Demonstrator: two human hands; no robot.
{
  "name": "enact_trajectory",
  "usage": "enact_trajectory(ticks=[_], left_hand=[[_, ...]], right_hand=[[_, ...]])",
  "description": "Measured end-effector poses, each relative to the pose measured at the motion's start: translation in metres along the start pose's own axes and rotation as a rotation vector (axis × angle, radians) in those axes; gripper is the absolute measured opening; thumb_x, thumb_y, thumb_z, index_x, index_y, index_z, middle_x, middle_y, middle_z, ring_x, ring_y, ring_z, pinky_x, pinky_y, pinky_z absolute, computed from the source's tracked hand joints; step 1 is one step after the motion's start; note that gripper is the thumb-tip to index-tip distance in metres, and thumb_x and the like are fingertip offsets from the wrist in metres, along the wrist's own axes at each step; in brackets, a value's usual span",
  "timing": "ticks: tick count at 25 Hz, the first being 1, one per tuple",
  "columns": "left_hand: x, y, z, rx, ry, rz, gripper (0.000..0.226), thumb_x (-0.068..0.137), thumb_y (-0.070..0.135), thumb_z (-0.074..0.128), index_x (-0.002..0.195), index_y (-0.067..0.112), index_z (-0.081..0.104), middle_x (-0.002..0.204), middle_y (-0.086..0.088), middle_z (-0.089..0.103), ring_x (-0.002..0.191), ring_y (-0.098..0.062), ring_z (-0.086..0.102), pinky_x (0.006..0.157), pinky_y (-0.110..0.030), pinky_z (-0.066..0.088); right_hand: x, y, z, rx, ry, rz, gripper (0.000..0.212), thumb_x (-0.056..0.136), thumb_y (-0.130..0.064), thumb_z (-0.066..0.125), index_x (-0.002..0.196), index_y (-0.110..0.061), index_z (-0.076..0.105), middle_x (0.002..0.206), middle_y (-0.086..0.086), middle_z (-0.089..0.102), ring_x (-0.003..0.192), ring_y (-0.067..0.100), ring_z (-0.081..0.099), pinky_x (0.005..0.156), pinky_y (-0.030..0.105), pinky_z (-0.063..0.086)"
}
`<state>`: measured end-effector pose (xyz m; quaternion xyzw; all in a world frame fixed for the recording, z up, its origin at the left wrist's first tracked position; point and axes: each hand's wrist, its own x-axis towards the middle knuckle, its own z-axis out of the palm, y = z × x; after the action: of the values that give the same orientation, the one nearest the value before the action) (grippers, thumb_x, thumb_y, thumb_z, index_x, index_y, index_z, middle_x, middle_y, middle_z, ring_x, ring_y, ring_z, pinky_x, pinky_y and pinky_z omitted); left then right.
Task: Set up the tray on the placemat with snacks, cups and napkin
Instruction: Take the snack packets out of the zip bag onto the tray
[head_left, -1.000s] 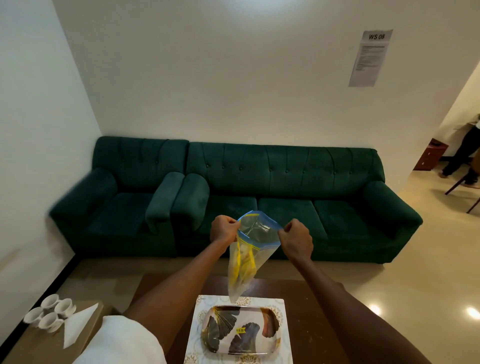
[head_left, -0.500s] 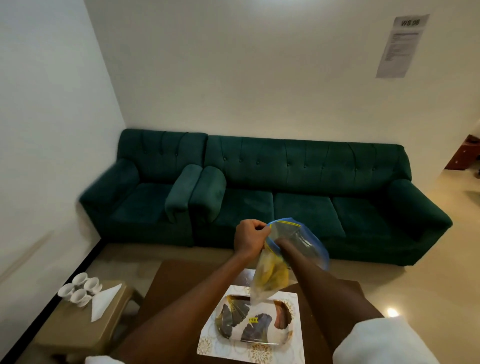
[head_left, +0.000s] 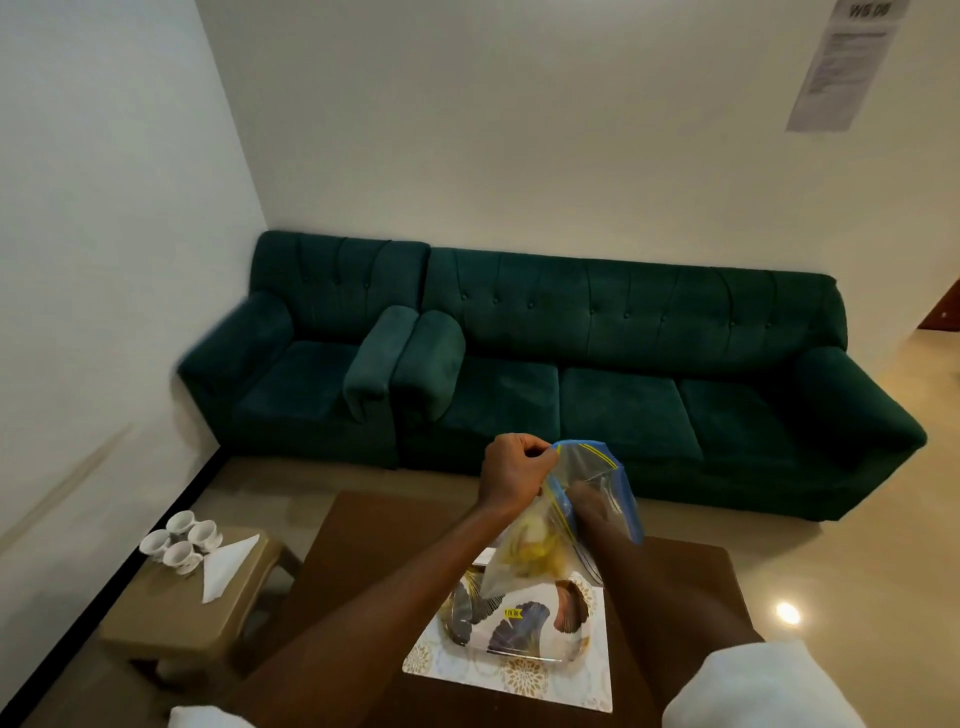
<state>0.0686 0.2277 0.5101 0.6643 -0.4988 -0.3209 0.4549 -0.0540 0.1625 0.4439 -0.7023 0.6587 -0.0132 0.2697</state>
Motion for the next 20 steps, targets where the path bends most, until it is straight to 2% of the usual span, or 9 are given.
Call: enact_trajectory(ticks=[3,5,6,8,10,11,13,17,20], left_hand=[[0.003,-0.016,-0.008,0.029,0.009,-0.044,0.012,0.088,0.022,0.075,0.093,0.013,0.082,0.078,-0.001,0.078,0.071,-0.024,0.078,0.066,-0.047,0.066],[0.003,-0.028,-0.014,0.053,0.002,-0.082,0.013,0.088,0.021,0.075,0.094,0.013,0.082,0.083,-0.005,0.079,0.077,-0.022,0.078,0.071,-0.049,0.066],[0.003,-0.034,-0.018,0.067,0.002,-0.100,0.013,0.087,0.020,0.074,0.095,0.012,0.082,0.085,-0.006,0.080,0.079,-0.023,0.078,0.072,-0.050,0.066],[0.004,-0.045,-0.025,0.095,0.009,-0.135,0.014,0.087,0.018,0.074,0.094,0.010,0.082,0.086,-0.009,0.080,0.081,-0.025,0.078,0.073,-0.050,0.065],[0.005,-0.053,-0.034,0.137,0.011,-0.170,0.016,0.088,0.018,0.073,0.095,0.009,0.083,0.087,-0.011,0.080,0.082,-0.027,0.077,0.075,-0.049,0.065],[0.007,-0.055,-0.038,0.159,0.010,-0.188,0.017,0.089,0.019,0.072,0.096,0.009,0.083,0.089,-0.012,0.080,0.083,-0.027,0.077,0.076,-0.048,0.065],[0.011,-0.061,-0.046,0.187,0.009,-0.221,0.018,0.091,0.020,0.071,0.099,0.009,0.083,0.095,-0.012,0.081,0.087,-0.027,0.077,0.080,-0.046,0.064],[0.016,-0.071,-0.052,0.225,-0.041,-0.227,0.021,0.093,0.020,0.069,0.105,0.008,0.082,0.104,-0.012,0.080,0.097,-0.026,0.075,0.083,-0.038,0.060],[0.019,-0.079,-0.049,0.224,-0.082,-0.197,0.023,0.095,0.021,0.068,0.105,0.006,0.082,0.104,-0.013,0.080,0.097,-0.027,0.075,0.083,-0.040,0.060]], right_hand=[[-0.011,-0.015,0.005,0.061,0.116,0.012,0.039,0.108,-0.014,0.043,0.139,0.005,0.057,0.126,0.019,0.062,0.116,0.029,0.060,0.104,0.036,0.047],[-0.018,-0.031,0.005,0.125,0.069,0.014,0.035,0.106,-0.014,0.050,0.134,0.002,0.061,0.134,0.020,0.064,0.113,0.031,0.062,0.095,0.036,0.049],[-0.025,-0.039,0.004,0.144,0.050,0.037,0.030,0.103,-0.012,0.054,0.128,0.000,0.064,0.132,0.018,0.065,0.105,0.027,0.062,0.091,0.035,0.051],[-0.024,-0.047,0.003,0.105,0.000,0.107,0.007,0.097,-0.005,0.063,0.101,-0.004,0.068,0.120,0.016,0.071,0.105,0.025,0.068,0.093,0.035,0.057],[-0.027,-0.054,-0.002,0.098,0.018,0.104,0.006,0.089,-0.003,0.067,0.084,-0.005,0.066,0.106,0.016,0.074,0.106,0.030,0.074,0.090,0.037,0.059],[-0.023,-0.054,-0.003,0.116,0.035,0.086,0.005,0.086,-0.004,0.070,0.091,-0.002,0.071,0.105,0.016,0.076,0.105,0.031,0.075,0.088,0.037,0.061],[-0.025,-0.054,-0.013,0.159,0.072,0.096,0.026,0.081,-0.009,0.077,0.105,0.001,0.075,0.108,0.017,0.077,0.103,0.031,0.076,0.090,0.039,0.063],[-0.022,-0.056,-0.037,0.352,0.062,0.095,0.021,0.077,-0.004,0.080,0.092,0.010,0.075,0.094,0.023,0.078,0.085,0.033,0.079,0.084,0.046,0.065],[-0.020,-0.051,-0.058,0.442,0.109,0.098,0.019,0.078,-0.003,0.081,0.090,0.011,0.075,0.091,0.026,0.077,0.084,0.035,0.079,0.081,0.047,0.066]])
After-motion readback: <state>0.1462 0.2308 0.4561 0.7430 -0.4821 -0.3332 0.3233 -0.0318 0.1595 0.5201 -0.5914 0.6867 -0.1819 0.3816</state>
